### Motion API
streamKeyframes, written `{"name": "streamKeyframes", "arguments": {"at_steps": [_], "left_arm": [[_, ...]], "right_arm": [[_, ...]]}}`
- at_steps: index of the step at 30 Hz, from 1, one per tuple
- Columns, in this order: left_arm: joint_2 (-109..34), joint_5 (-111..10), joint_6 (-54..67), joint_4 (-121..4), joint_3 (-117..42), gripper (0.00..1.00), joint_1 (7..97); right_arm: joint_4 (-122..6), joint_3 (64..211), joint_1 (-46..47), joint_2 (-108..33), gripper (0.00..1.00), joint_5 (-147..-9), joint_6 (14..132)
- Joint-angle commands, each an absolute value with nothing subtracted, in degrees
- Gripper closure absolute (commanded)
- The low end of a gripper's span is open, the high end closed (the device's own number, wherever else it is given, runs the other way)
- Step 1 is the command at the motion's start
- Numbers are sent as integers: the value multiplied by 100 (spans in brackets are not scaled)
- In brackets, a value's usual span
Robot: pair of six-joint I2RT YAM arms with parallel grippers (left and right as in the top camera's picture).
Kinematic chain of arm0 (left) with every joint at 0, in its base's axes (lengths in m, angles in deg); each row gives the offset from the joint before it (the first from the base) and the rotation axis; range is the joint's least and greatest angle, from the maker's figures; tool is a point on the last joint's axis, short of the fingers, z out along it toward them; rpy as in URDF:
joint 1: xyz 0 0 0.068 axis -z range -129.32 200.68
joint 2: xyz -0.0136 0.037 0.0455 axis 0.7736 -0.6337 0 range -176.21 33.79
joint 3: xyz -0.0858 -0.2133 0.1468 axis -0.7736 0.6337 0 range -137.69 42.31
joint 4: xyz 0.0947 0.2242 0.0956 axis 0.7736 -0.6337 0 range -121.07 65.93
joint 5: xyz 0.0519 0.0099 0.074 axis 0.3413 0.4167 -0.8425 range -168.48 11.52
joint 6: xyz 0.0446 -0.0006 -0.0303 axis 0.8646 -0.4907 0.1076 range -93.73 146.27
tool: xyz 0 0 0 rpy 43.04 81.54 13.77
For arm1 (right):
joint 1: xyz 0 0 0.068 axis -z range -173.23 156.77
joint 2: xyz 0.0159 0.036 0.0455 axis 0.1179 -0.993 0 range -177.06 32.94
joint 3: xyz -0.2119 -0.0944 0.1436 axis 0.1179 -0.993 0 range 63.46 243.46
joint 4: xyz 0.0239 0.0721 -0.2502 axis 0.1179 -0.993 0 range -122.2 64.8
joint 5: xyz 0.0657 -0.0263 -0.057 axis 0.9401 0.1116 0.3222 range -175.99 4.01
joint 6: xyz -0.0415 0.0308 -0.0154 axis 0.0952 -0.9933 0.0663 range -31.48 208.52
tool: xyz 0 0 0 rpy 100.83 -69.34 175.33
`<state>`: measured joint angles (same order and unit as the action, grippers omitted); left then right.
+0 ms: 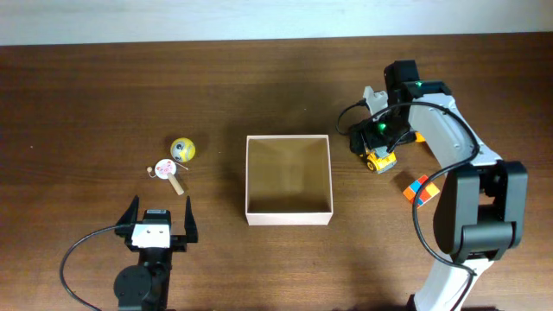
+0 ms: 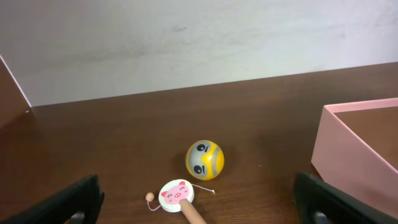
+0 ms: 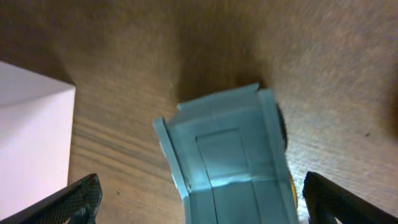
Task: Pack container
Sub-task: 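Move the right gripper over the grey-yellow toy truck and grasp it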
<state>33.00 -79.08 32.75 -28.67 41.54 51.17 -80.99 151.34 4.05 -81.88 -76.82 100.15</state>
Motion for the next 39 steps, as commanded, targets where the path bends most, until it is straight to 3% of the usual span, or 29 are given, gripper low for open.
{"name": "streamKeyframes", "arguments": {"at_steps": [1, 10, 24, 37, 39], "left_arm": [[3339, -7841, 3366, -2885, 4178, 1, 5139], [3339, -7841, 3366, -2885, 4178, 1, 5139], [3339, -7841, 3366, -2885, 4178, 1, 5139], [3339, -7843, 3366, -2885, 4178, 1, 5139], [3339, -7841, 3366, -2885, 4178, 1, 5139]], "right_arm": [[-8222, 15176, 427, -8289, 2, -7607, 10158], [-8366, 14902, 427, -8293, 8, -7610, 10617], [-6895, 13735, 427, -8293, 13, -7614, 10715], [-6475, 13740, 427, -8293, 16, -8329, 10000], [-6477, 13740, 420, -8293, 25, -8327, 10000]]}}
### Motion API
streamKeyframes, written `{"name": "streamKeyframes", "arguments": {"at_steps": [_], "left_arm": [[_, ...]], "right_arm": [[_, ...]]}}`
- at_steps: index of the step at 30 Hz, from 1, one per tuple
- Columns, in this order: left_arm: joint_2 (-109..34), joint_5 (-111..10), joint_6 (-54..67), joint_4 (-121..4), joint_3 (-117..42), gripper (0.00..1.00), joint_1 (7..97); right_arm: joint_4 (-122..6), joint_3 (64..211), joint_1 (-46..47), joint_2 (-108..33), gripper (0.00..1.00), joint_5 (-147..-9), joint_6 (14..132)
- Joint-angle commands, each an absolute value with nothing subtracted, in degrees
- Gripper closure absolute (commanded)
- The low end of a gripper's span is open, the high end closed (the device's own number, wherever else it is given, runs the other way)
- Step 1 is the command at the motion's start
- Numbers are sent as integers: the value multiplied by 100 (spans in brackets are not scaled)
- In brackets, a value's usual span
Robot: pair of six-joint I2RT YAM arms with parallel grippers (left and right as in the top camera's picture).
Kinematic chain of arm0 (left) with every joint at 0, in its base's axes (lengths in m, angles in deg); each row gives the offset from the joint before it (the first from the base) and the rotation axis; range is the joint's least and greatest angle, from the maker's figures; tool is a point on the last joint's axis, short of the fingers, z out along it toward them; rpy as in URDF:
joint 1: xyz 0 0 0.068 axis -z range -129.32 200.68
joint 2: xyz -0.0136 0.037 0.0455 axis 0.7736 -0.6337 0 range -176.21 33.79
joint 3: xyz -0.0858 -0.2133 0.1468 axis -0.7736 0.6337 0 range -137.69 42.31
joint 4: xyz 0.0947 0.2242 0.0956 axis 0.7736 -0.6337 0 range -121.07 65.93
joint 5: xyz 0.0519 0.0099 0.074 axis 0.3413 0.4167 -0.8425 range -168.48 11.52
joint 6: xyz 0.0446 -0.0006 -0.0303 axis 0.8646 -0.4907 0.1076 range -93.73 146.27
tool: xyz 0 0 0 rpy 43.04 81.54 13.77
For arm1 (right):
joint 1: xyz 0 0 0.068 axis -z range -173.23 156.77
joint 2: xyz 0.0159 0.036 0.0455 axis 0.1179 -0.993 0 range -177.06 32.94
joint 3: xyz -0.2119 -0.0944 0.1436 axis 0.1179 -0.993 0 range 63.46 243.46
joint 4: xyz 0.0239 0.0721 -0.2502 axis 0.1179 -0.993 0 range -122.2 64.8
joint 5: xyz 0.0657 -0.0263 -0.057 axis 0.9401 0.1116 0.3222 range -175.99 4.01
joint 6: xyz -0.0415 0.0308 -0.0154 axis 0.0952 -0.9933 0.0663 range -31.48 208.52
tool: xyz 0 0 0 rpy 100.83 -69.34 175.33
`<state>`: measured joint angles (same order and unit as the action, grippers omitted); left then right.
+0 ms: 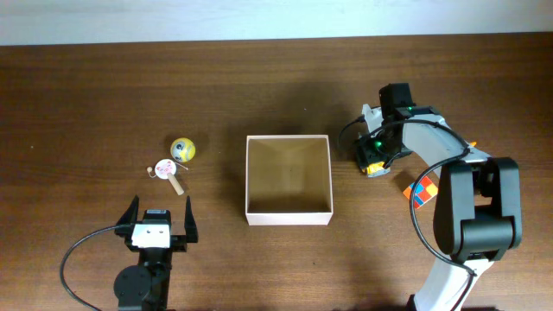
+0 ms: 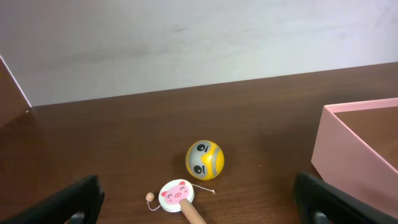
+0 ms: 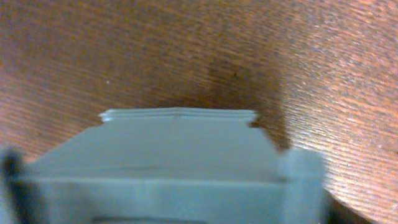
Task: Pack container
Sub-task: 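Move the right gripper over the grey-yellow toy truck and grasp it, then lift the truck with the right gripper and carry it over the box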
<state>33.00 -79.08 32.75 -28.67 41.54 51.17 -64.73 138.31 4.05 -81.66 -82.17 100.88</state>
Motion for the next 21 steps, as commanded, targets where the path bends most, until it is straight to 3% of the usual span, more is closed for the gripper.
{"name": "streamKeyframes", "arguments": {"at_steps": [1, 7, 21], "left_arm": [[3339, -7841, 3366, -2885, 4178, 1, 5139], [3339, -7841, 3366, -2885, 4178, 1, 5139], [3339, -7841, 3366, -2885, 4178, 1, 5139]], "right_arm": [[-6477, 13740, 420, -8293, 32, -8324, 10000], [-6484, 13775, 416, -8293, 43, -8215, 9998], [-8163, 15696, 416, -8249, 44, -7946, 10002]]}}
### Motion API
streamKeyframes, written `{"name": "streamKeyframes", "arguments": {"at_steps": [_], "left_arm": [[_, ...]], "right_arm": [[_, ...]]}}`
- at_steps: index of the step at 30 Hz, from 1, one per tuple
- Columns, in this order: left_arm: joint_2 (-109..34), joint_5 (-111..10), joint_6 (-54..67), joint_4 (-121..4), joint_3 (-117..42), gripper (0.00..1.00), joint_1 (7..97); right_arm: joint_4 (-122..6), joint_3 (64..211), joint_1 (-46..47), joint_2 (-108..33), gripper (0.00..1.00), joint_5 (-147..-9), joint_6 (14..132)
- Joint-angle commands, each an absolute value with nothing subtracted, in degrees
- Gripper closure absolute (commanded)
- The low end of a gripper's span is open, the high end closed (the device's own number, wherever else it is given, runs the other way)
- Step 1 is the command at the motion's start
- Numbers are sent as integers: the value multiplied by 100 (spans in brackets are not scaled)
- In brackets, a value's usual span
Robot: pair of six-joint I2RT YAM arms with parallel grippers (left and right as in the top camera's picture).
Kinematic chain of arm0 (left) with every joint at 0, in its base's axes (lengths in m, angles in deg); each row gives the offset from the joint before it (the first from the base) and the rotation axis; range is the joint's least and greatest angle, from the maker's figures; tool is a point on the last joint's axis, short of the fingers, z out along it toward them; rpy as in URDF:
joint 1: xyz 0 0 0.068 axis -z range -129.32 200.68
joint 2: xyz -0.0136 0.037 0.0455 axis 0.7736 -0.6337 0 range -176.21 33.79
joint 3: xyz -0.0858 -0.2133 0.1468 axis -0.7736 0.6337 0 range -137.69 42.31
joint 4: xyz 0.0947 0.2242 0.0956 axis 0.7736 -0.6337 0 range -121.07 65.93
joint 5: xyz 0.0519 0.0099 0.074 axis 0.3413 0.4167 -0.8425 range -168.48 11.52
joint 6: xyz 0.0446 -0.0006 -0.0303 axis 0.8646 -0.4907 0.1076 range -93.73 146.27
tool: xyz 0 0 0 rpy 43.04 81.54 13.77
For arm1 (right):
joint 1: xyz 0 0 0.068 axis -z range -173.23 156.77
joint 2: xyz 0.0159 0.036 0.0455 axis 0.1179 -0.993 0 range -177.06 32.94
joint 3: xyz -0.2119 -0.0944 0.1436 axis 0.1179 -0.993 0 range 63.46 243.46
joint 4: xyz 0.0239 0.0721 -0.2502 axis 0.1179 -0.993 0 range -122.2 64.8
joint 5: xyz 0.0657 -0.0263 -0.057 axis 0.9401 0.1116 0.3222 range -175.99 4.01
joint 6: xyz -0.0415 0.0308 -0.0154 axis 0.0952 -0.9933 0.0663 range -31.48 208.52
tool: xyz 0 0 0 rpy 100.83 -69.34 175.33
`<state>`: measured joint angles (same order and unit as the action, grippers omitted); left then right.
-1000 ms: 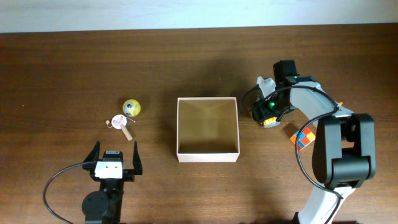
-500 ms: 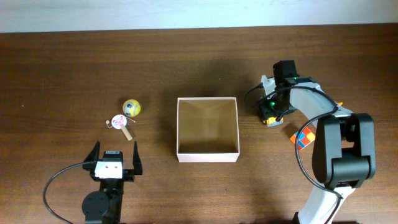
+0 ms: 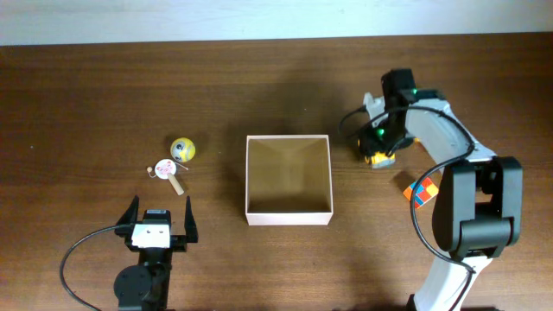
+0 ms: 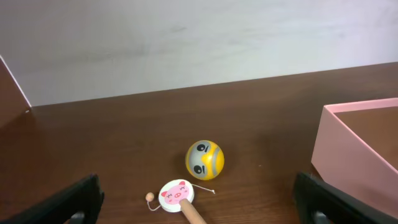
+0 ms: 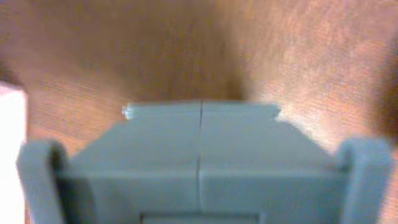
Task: Pack container
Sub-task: 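Lift the truck with the right gripper and carry it over the box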
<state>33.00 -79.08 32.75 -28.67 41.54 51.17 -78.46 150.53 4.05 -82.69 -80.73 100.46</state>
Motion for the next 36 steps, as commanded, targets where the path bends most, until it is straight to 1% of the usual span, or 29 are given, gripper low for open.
{"name": "streamKeyframes", "arguments": {"at_steps": [1, 4, 7, 10, 11, 14, 16, 18, 21, 24, 26, 30, 33, 36], "left_arm": [[3339, -7841, 3366, -2885, 4178, 1, 5139], [3339, -7841, 3366, -2885, 4178, 1, 5139], [3339, -7841, 3366, -2885, 4178, 1, 5139], [3339, -7841, 3366, -2885, 4178, 1, 5139], [3339, -7841, 3366, -2885, 4178, 1, 5139], [3339, -7841, 3366, -2885, 4178, 1, 5139], [3339, -7841, 3366, -2885, 4178, 1, 5139], [3339, -7841, 3366, -2885, 4178, 1, 5139], [3339, -7841, 3366, -2885, 4178, 1, 5139], [3339, -7841, 3366, -2885, 4178, 1, 5139], [3339, -7841, 3366, -2885, 4178, 1, 5139], [3339, -7841, 3366, -2885, 4178, 1, 5139], [3339, -7841, 3366, -2885, 4178, 1, 5139], [3339, -7841, 3366, -2885, 4178, 1, 5139]], "right_arm": [[-8414, 15978, 416, -8249, 44, -7841, 10002], [-9105, 16789, 416, -8249, 44, -7336, 10005], [-9625, 17501, 416, -8249, 44, -6519, 10088], [-10060, 18168, 416, -8247, 44, -5262, 10227], [-10145, 18299, 409, -8247, 47, -4864, 10321], [-10259, 18500, 282, -8219, 47, -3269, 10658], [-10261, 18498, 105, -8217, 47, -2497, 10804], [-10261, 18498, -128, -8217, 47, -2246, 10804], [-10296, 18496, -493, -8217, 47, -2292, 10804], [-10307, 18487, -878, -8217, 47, -2978, 10800], [-10353, 18485, -1241, -8219, 46, -3787, 10743], [-10333, 18419, -1919, -8219, 47, -5356, 10247], [-10121, 18279, -2415, -8221, 47, -6547, 9528], [-9922, 18093, -2758, -8230, 47, -7297, 8877]]}}
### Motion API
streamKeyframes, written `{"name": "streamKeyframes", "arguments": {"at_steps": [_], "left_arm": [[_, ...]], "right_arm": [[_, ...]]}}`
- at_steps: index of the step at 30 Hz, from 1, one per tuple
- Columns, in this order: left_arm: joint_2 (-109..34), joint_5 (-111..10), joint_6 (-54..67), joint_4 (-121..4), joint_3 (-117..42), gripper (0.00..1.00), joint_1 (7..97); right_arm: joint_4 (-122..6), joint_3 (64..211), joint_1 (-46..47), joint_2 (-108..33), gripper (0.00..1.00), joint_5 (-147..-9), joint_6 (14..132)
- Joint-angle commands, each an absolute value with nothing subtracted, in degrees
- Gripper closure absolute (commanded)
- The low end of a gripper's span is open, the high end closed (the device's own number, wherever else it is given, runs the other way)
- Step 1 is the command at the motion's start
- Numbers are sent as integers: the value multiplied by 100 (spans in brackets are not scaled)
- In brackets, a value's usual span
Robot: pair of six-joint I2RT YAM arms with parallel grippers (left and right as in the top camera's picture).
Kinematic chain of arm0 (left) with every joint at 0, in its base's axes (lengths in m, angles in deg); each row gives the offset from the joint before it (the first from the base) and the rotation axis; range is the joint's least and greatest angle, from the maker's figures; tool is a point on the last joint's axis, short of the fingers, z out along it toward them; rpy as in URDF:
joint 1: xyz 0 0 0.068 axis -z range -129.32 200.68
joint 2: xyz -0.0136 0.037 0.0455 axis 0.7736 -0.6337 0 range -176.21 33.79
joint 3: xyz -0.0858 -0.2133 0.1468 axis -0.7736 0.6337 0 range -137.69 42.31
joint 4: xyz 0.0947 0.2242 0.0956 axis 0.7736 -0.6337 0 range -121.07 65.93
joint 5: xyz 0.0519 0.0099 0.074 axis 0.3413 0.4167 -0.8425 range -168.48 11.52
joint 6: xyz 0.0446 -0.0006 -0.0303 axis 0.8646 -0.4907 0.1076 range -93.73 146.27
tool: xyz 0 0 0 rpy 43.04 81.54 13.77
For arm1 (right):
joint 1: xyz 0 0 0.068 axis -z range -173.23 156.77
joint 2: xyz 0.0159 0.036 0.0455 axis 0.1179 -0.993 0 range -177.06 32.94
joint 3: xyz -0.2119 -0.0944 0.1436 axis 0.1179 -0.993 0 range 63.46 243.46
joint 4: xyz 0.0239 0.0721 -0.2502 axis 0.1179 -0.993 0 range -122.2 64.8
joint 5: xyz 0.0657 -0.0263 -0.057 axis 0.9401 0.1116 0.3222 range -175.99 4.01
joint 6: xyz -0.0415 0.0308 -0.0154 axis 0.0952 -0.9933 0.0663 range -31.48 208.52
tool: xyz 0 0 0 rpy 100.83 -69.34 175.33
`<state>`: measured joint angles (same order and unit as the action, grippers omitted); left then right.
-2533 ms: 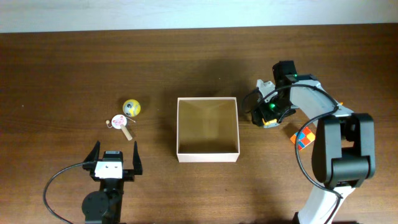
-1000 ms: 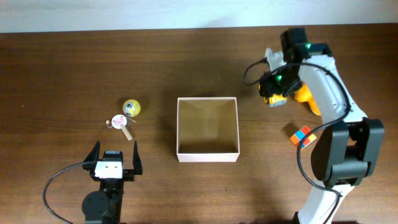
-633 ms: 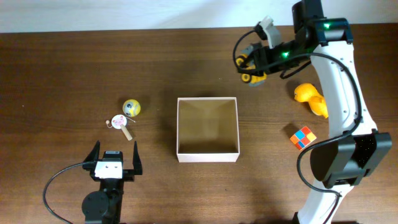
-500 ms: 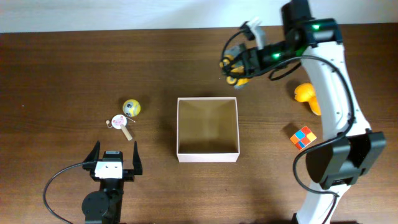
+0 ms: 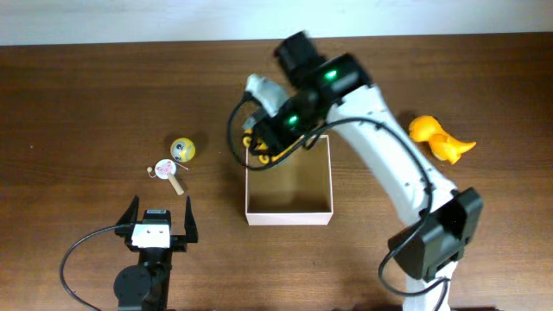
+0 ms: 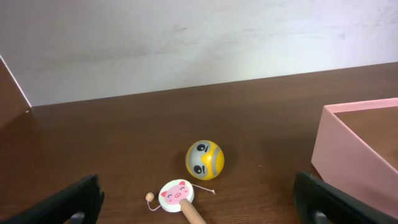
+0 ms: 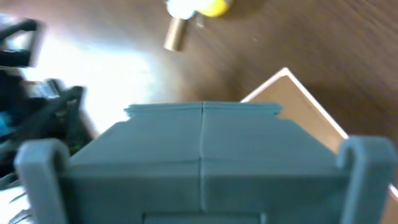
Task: Pack container
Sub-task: 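Lift the truck with the right gripper and carry it over the box, then lower the truck into the box and open the right gripper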
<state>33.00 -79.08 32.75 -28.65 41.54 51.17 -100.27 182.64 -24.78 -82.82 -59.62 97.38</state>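
Note:
An open pink box (image 5: 289,210) stands mid-table. My right gripper (image 5: 264,143) is shut on a yellow toy truck (image 5: 257,149) and holds it over the box's far left corner. The truck's grey bed (image 7: 202,162) fills the right wrist view, with the box corner (image 7: 292,99) beyond it. A yellow ball (image 5: 182,149) and a pig-face drum toy (image 5: 164,170) lie left of the box. Both also show in the left wrist view, the ball (image 6: 204,159) behind the drum (image 6: 176,193). My left gripper (image 5: 159,220) rests open near the front edge, holding nothing.
An orange duck (image 5: 439,138) lies at the right of the table. The right arm stretches from the front right across to the box and covers the table beneath it. A pale wall borders the far edge.
My right gripper, with the truck, has gone from right of the box to over its far left corner. The duck now shows; the arm hides the coloured cube. The left arm is unchanged.
My right gripper stood open over the truck on the table right of the box. It was then low around the truck, then shut on it. Now it holds the truck at the box's far left corner. The left gripper stayed open throughout.

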Motion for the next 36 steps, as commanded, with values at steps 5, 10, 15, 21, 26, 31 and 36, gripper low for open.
{"name": "streamKeyframes", "arguments": {"at_steps": [5, 10, 15, 21, 26, 31, 36], "left_arm": [[3339, -7841, 3366, -2885, 4178, 1, 5139], [3339, -7841, 3366, -2885, 4178, 1, 5139], [3339, -7841, 3366, -2885, 4178, 1, 5139], [3339, -7841, 3366, -2885, 4178, 1, 5139], [3339, -7841, 3366, -2885, 4178, 1, 5139], [3339, -7841, 3366, -2885, 4178, 1, 5139], [3339, -7841, 3366, -2885, 4178, 1, 5139]], "right_arm": [[-9400, 17403, -3186, -8252, 46, -8418, 7235], [-8652, 16616, -3195, -8252, 46, -8523, 6252], [-8084, 16111, -3195, -8252, 46, -8716, 5646], [-7738, 15906, -3195, -8258, 47, -8939, 5345], [-7378, 15661, -3195, -8263, 46, -8947, 5347], [-7216, 15573, -3195, -8276, 47, -8947, 5349], [-7122, 15560, -3315, -8298, 47, -8949, 5351]]}}
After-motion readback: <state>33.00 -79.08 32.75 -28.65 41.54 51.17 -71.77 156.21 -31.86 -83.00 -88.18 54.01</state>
